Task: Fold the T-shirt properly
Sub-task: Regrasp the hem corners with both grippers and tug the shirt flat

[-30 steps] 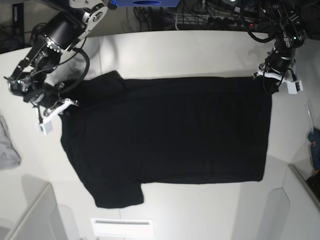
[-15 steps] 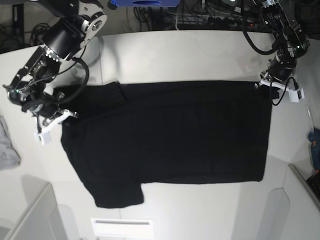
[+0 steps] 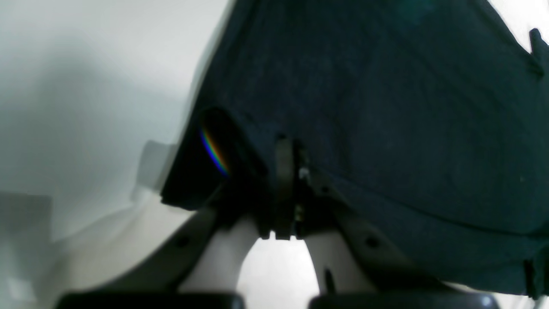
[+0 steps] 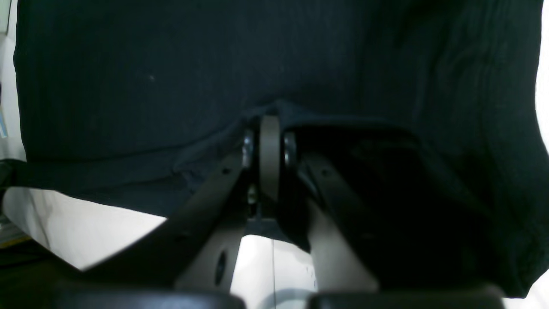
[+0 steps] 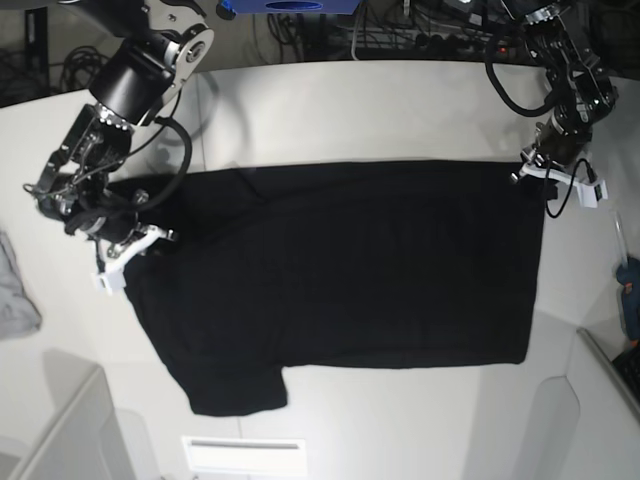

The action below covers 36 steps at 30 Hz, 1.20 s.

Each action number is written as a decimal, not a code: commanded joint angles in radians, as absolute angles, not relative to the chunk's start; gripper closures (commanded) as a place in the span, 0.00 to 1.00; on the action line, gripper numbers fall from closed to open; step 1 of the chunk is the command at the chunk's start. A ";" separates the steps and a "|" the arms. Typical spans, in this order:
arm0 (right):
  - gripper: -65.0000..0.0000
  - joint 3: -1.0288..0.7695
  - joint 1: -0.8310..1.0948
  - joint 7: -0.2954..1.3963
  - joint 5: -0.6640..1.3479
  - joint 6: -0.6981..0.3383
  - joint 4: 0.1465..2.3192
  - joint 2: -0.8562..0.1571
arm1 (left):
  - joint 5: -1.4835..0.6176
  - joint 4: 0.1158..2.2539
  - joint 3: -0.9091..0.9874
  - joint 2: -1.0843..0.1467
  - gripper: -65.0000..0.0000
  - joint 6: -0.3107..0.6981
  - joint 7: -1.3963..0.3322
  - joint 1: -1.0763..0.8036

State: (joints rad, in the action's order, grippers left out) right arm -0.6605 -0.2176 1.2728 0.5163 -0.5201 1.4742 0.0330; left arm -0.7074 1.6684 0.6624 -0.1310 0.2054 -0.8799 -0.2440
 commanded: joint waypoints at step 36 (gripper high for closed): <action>1.00 -0.654 -0.242 1.199 0.542 -0.464 1.491 0.005 | -0.722 1.653 0.661 -0.143 1.00 0.171 -0.863 -0.163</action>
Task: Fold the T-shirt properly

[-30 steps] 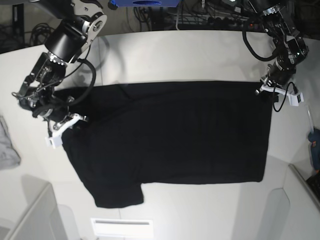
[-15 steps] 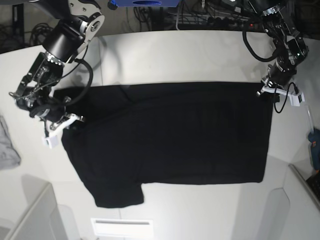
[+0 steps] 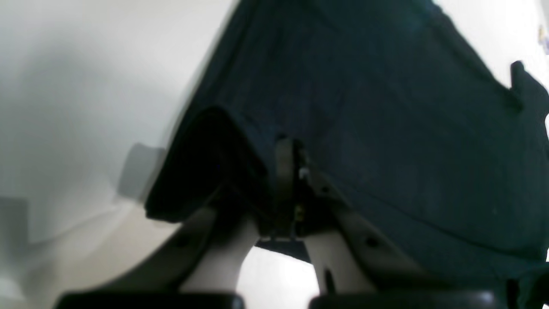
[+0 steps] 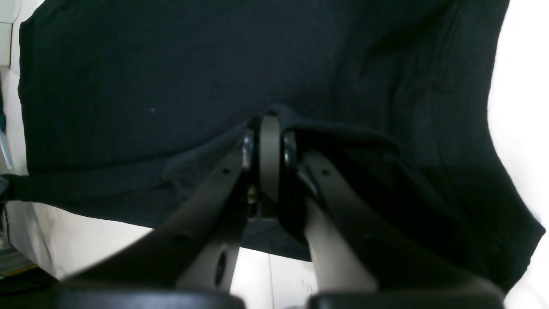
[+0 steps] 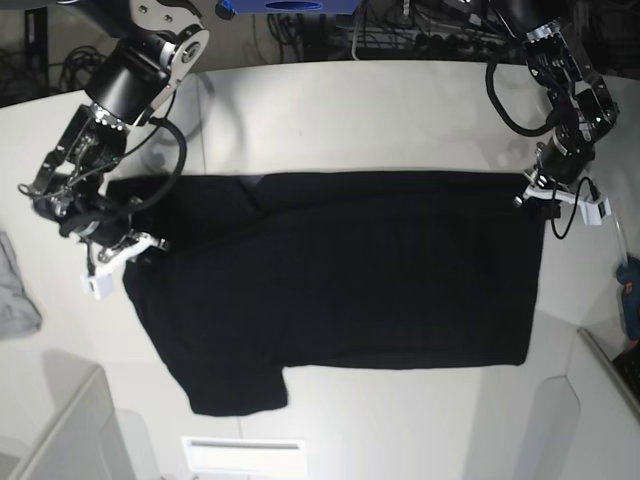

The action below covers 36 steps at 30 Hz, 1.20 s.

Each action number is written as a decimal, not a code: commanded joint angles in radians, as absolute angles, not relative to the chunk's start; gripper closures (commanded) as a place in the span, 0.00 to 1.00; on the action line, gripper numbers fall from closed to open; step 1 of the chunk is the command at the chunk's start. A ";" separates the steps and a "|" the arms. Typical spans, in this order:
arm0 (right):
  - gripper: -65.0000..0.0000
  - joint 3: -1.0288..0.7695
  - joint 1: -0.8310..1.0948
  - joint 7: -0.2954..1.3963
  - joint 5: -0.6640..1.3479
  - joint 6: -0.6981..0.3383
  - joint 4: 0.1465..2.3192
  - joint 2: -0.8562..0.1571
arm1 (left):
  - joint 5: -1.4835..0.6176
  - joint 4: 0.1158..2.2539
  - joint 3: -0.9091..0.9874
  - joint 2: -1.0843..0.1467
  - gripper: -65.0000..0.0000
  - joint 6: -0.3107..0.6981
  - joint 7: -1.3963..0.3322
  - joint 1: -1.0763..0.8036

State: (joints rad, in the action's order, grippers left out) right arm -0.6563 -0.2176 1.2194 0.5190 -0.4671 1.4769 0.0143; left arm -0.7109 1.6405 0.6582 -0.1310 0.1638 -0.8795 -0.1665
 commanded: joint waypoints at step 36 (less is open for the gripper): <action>0.55 -0.825 -0.217 1.199 0.545 -0.463 1.584 0.012 | -0.727 1.687 0.670 -0.142 0.27 0.173 -0.865 -0.153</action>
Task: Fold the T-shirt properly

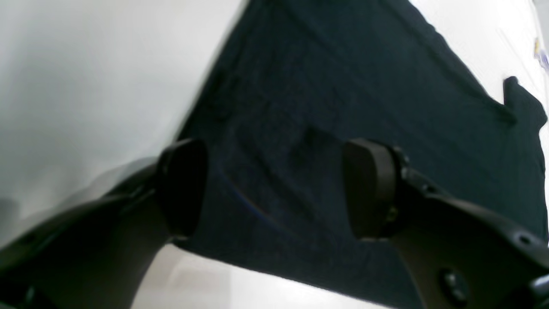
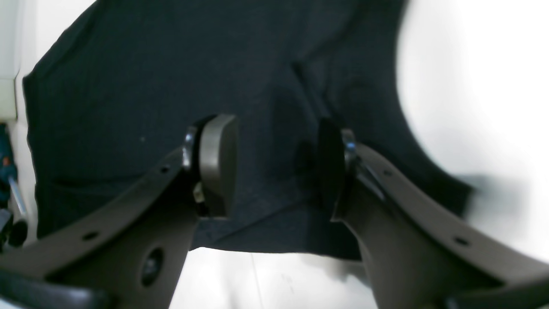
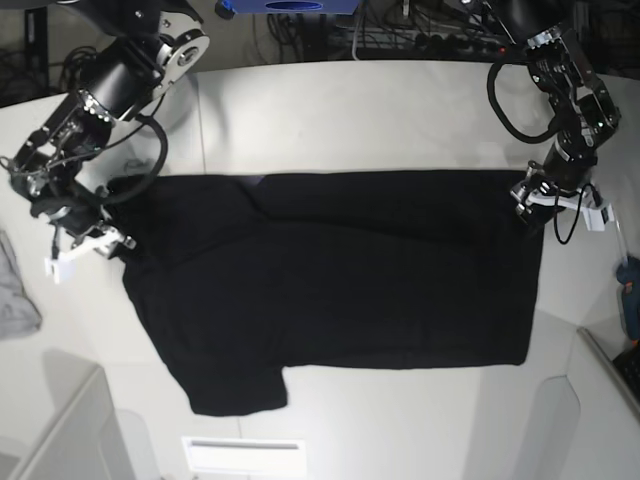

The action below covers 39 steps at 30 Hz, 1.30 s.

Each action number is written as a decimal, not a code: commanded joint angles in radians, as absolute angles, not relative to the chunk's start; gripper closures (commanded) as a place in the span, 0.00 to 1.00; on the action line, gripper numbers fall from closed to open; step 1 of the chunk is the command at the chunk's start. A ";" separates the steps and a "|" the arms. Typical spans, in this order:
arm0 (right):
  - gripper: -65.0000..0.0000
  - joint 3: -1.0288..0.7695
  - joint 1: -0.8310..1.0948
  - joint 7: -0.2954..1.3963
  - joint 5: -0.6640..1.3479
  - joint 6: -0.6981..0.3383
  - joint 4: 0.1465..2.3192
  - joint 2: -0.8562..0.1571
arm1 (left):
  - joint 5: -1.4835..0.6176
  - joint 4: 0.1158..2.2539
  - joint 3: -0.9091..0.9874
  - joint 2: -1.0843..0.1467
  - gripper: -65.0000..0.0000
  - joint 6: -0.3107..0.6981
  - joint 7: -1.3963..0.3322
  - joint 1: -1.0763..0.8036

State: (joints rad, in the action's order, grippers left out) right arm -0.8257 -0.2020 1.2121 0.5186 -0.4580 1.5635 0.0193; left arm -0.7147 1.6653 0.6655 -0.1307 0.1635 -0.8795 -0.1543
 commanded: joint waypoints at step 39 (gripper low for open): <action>0.55 -1.061 -0.081 0.995 0.541 -0.311 1.400 0.084 | -0.717 1.636 0.941 -0.088 0.28 0.383 -0.858 -0.357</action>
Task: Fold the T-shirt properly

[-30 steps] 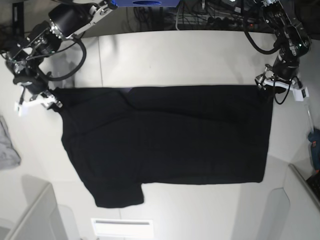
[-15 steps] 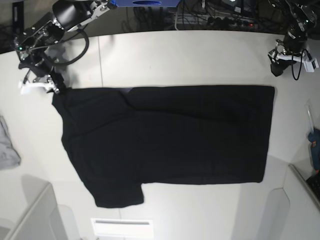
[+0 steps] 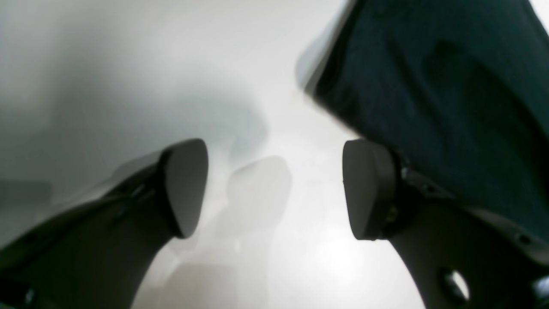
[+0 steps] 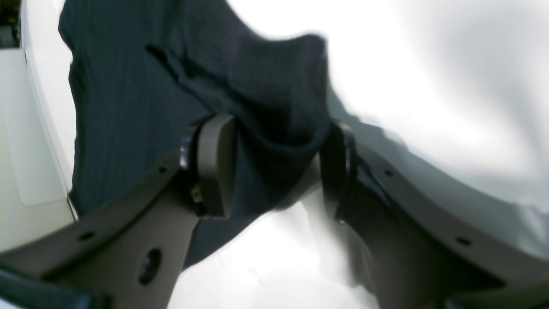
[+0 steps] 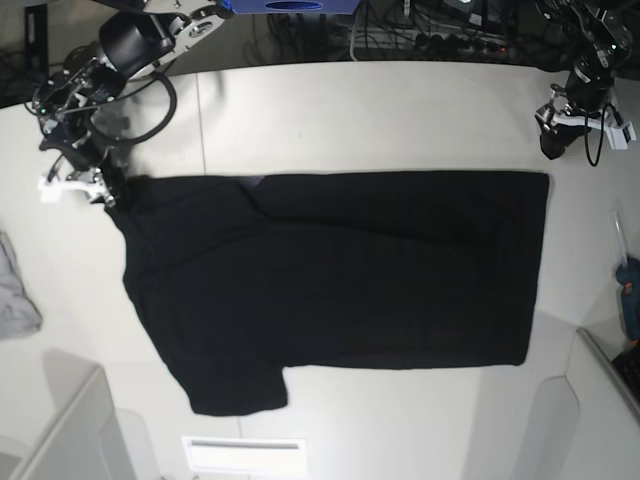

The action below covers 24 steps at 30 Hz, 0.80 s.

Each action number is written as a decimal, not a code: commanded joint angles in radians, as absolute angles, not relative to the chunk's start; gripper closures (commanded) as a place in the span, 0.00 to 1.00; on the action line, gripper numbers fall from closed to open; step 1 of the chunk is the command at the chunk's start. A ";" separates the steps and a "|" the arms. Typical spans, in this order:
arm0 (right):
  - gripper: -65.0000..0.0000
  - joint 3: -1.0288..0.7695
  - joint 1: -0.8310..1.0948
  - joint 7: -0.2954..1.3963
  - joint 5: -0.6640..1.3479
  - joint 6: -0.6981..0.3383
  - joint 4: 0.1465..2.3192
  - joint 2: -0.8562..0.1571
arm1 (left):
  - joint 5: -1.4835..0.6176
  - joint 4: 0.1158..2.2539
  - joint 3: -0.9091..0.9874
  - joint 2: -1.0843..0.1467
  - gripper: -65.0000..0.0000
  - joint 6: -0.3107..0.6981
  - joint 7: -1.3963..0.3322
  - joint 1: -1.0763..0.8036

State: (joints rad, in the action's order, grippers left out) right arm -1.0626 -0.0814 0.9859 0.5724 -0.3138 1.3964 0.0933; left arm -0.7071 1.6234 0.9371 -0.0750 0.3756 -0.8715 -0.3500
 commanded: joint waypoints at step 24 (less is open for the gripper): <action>0.55 -1.059 -0.074 0.997 0.541 -0.311 1.399 0.082 | -0.717 1.394 0.843 -0.111 0.28 0.329 -0.858 -0.145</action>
State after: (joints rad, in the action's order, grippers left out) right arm -1.0603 -0.0738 0.9791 0.5758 -0.3141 1.3937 0.0883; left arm -0.7425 1.3949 0.8467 -0.1081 0.3447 -0.8207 -0.1398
